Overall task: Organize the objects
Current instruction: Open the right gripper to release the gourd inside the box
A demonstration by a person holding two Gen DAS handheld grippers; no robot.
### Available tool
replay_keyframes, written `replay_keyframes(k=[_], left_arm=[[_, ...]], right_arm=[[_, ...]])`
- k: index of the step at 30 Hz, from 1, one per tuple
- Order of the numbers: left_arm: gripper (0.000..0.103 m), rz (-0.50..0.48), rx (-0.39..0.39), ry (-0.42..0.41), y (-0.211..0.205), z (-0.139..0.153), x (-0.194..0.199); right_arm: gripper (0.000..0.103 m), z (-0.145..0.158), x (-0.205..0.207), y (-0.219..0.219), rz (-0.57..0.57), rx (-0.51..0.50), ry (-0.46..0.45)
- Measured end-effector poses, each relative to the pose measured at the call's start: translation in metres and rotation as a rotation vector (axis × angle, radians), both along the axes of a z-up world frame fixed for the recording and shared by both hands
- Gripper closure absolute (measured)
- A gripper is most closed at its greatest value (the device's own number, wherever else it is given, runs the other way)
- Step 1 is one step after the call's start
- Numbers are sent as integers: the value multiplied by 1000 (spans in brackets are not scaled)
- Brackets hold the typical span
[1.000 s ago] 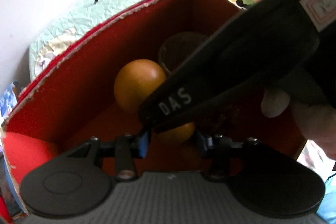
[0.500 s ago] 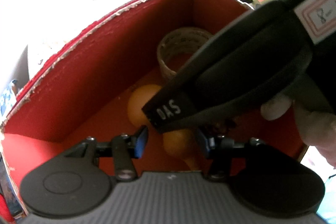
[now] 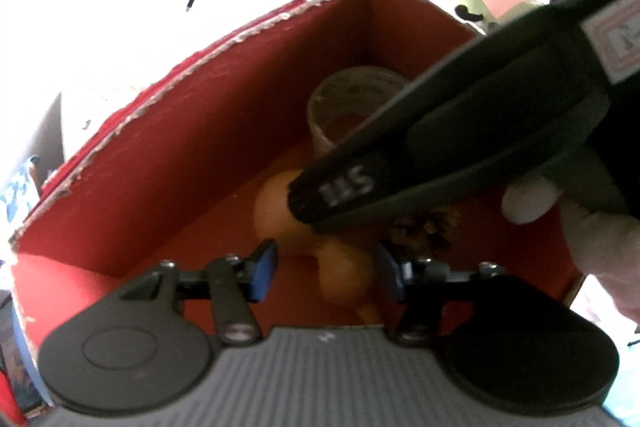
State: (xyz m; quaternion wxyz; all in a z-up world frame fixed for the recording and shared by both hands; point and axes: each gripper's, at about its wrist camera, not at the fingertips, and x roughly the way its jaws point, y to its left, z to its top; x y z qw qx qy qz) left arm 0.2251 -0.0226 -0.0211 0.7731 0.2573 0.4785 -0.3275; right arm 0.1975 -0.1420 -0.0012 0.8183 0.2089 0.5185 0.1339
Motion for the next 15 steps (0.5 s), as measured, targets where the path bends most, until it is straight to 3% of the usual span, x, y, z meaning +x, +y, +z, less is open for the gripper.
replay_keyframes(k=[8,15], left_arm=[[50,56,-9,-11,17,3,1],[50,213,5,3,38,1,27]], right_arm=[[78,3,-3,-1,-12,1,-32],[78,14,-3,-6,-29,27,-42]])
